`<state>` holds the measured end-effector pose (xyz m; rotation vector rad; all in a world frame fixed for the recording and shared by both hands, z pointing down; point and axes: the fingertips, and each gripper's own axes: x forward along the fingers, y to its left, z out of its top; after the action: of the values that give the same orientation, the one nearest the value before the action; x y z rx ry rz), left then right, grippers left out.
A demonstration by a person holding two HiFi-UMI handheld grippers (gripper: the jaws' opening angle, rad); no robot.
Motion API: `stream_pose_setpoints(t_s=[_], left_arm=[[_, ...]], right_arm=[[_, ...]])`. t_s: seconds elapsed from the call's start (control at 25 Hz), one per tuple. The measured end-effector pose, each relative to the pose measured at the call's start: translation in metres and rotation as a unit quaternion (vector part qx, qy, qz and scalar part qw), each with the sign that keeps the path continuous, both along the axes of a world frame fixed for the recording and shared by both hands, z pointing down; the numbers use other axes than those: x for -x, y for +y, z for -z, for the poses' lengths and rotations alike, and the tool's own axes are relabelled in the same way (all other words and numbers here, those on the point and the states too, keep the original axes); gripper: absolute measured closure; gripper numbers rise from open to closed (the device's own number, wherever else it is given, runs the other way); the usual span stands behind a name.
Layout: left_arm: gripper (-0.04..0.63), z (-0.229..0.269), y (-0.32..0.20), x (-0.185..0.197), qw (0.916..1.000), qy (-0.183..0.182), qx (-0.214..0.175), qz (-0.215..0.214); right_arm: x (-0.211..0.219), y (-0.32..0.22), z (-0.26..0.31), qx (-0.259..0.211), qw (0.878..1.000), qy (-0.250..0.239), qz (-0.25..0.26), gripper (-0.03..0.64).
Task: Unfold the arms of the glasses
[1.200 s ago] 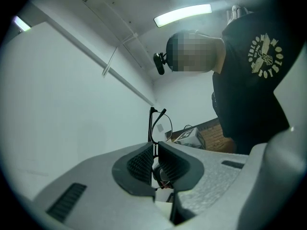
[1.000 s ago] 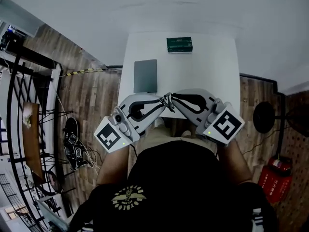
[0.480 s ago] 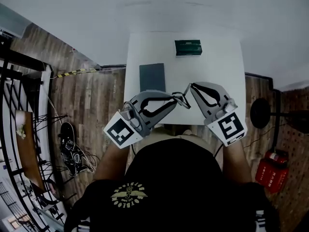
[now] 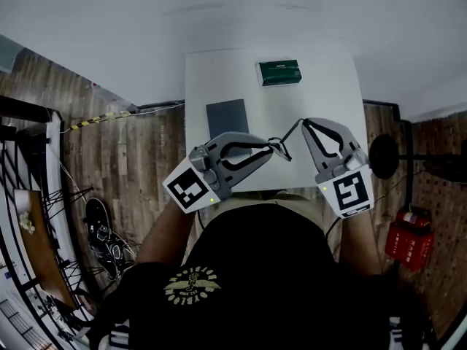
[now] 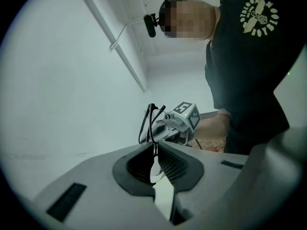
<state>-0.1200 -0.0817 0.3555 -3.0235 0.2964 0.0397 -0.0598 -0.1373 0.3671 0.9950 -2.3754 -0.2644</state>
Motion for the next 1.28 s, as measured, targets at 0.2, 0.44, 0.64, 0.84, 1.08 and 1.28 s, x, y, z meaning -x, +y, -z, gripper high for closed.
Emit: stream_pose_setpoints(t_s=[0.2,0.44,0.64,0.84,1.08,1.28], left_arm=[[0.576,-0.012,-0.003,-0.004,0.9999,-0.007,0.005,-0.011],[0.58,-0.01,-0.005,-0.039,1.0,-0.003,0.009,-0.001],[0.578,-0.008,-0.012,-0.067,0.9991,0.01,0.014,0.037],[0.578,-0.001,-0.019,-0.092,0.9966,0.021,0.01,0.079],[0.578,-0.012,-0.018,-0.106,0.994,0.012,0.008,0.108],[0.58,-0.068,-0.028,-0.108,0.9875,0.009,0.065,0.143]], right_arm=[[-0.015,-0.001,0.005,-0.029,0.999,0.026,-0.012,0.603],[-0.043,-0.004,-0.002,-0.01,1.0,-0.018,-0.014,0.604],[-0.069,-0.016,-0.002,0.028,0.995,-0.1,-0.01,0.606],[-0.094,-0.028,0.019,0.041,0.985,-0.165,0.013,0.617],[-0.088,-0.03,0.02,0.056,0.979,-0.189,0.057,0.617],[-0.075,-0.029,-0.048,0.136,0.963,-0.226,0.054,0.617]])
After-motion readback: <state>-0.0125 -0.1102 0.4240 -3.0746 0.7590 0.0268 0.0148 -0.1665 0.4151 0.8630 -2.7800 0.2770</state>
